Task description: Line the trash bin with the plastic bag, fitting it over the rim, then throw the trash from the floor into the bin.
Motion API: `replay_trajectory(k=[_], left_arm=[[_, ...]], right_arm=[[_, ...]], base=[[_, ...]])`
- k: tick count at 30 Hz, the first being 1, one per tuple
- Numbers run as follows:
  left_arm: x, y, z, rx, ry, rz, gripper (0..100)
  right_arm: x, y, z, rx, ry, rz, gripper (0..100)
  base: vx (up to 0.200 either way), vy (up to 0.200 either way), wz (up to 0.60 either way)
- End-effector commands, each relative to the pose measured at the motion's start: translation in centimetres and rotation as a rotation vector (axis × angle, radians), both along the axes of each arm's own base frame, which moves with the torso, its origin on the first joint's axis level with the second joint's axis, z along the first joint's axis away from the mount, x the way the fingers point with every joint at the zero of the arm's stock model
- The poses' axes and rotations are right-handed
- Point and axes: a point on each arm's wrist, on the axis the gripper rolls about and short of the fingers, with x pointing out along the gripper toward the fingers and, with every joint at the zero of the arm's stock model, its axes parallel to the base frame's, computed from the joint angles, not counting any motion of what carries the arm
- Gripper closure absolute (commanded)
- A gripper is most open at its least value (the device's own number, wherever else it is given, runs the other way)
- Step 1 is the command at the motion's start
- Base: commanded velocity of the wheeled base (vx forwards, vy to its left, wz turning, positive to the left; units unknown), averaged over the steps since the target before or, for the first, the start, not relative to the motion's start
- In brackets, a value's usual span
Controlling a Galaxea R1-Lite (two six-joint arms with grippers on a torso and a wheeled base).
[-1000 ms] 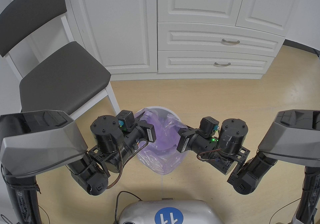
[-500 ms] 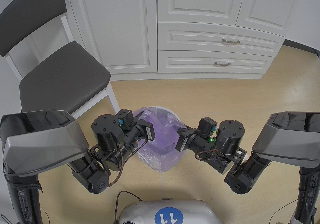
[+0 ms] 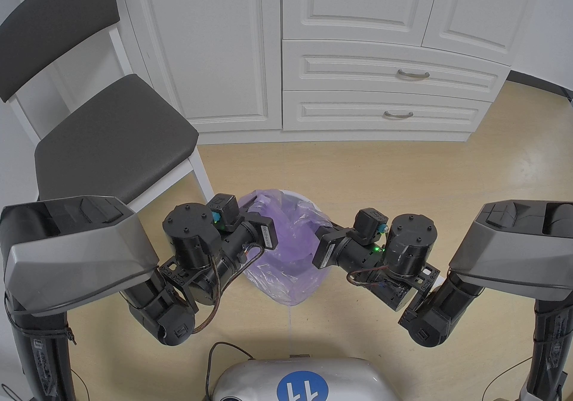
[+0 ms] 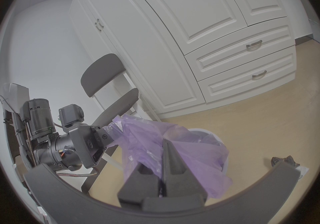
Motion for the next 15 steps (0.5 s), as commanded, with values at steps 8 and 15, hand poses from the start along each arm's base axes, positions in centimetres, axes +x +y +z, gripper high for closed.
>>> replay_trajectory(k=[8, 15], left_arm=[[0.21, 0.18, -0.11, 0.001, 0.001, 0.008, 100], [0.25, 0.15, -0.20, 0.002, 0.002, 0.009, 100]], right_arm=[[0.18, 0.15, -0.43, 0.004, 0.007, -0.006, 100], [0.19, 0.14, -0.23, 0.010, 0.000, -0.009, 100]], base=[[0.000, 0.000, 0.00], [0.000, 0.000, 0.00]])
